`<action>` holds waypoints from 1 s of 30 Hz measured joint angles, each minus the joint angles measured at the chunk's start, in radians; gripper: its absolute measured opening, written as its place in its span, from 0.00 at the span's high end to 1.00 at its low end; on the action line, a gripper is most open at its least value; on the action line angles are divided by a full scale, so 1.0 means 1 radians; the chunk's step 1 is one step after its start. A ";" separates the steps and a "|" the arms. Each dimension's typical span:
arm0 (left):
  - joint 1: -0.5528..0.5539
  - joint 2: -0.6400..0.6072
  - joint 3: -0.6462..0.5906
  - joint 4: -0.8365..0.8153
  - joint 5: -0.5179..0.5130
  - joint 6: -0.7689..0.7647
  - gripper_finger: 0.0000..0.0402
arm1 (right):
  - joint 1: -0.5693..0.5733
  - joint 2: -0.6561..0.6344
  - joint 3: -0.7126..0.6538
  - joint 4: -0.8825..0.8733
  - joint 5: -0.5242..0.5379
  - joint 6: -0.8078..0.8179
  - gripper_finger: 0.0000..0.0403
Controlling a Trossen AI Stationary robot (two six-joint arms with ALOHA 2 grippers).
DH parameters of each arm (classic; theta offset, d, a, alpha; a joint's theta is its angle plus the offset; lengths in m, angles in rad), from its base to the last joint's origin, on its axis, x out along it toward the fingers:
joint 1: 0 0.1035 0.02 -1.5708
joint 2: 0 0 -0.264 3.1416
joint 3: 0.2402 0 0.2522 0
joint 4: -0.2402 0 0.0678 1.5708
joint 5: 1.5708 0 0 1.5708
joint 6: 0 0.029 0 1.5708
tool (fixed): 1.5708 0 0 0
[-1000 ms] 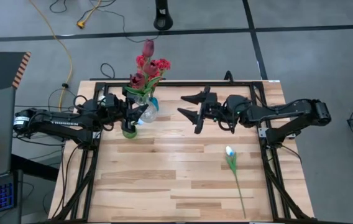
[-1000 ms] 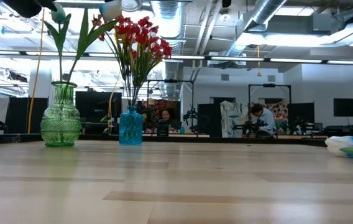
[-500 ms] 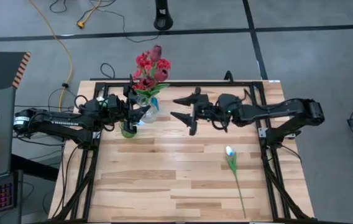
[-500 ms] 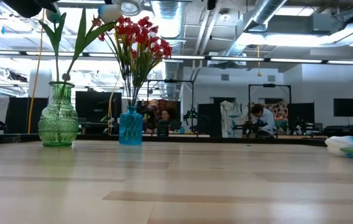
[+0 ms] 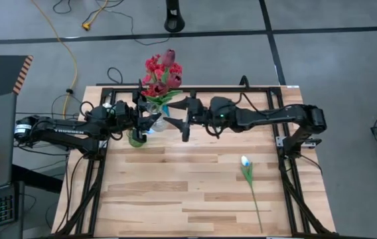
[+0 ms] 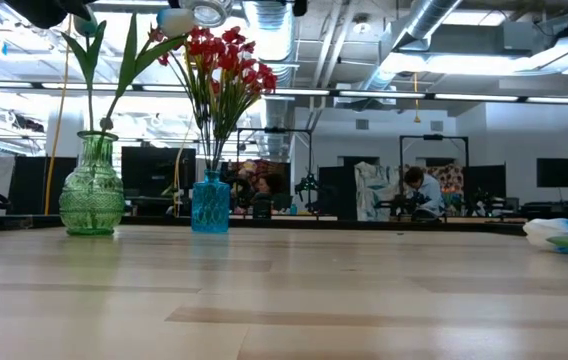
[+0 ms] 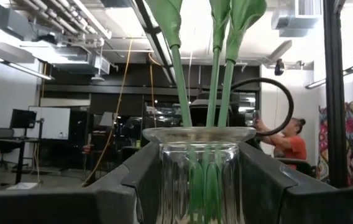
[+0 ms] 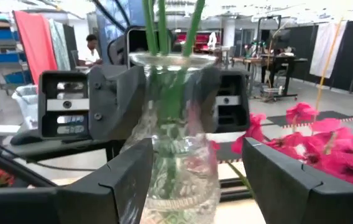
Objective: Sort flowers into vase by color
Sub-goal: Adjust the transparent vase by standing it upright on the table
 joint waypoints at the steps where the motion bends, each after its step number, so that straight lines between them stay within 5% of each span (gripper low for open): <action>1: 0.000 0.000 0.000 -0.001 0.006 0.000 0.61 | 0.001 0.008 0.014 -0.014 0.000 0.000 0.32; 10: 0.001 0.000 0.000 -0.009 0.040 -0.005 0.61 | 0.001 0.055 0.115 -0.103 -0.052 -0.025 0.32; 30: 0.000 0.039 0.000 0.020 0.080 -0.008 0.61 | -0.012 0.069 0.118 -0.086 -0.133 -0.025 0.32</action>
